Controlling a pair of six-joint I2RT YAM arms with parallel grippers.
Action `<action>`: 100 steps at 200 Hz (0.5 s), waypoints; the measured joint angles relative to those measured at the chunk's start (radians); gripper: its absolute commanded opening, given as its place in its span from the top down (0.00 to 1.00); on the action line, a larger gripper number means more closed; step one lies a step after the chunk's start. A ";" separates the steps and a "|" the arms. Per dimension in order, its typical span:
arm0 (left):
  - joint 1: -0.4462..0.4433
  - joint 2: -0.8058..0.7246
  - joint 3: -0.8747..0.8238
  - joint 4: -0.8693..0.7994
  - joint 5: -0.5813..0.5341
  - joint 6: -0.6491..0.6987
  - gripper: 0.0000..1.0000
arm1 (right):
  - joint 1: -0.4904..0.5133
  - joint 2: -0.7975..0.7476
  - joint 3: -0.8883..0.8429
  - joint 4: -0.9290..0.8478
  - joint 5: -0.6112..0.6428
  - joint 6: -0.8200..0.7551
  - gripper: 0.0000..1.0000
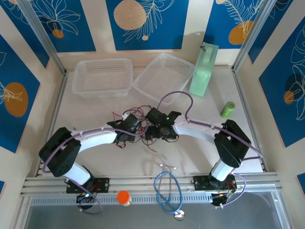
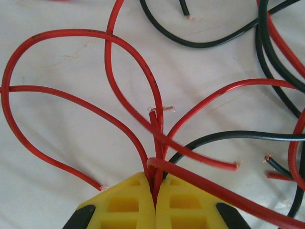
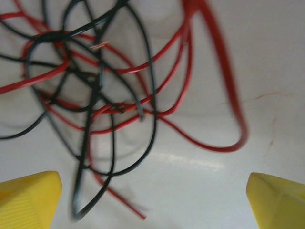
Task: Untangle the cables
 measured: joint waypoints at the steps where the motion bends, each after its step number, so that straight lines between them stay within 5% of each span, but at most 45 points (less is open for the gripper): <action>1: 0.000 0.000 0.000 0.000 0.000 0.000 1.00 | 0.000 0.004 0.000 0.000 0.005 0.000 0.04; 28: 0.000 -0.007 -0.011 -0.003 -0.003 -0.008 1.00 | -0.013 0.078 0.003 -0.001 0.072 0.015 0.17; 64: 0.008 -0.007 -0.013 -0.018 -0.032 -0.054 1.00 | -0.044 0.121 0.000 -0.015 0.143 0.016 0.53; 100: 0.059 -0.005 -0.043 -0.007 -0.030 -0.116 1.00 | -0.109 0.120 -0.035 0.002 0.166 -0.011 0.63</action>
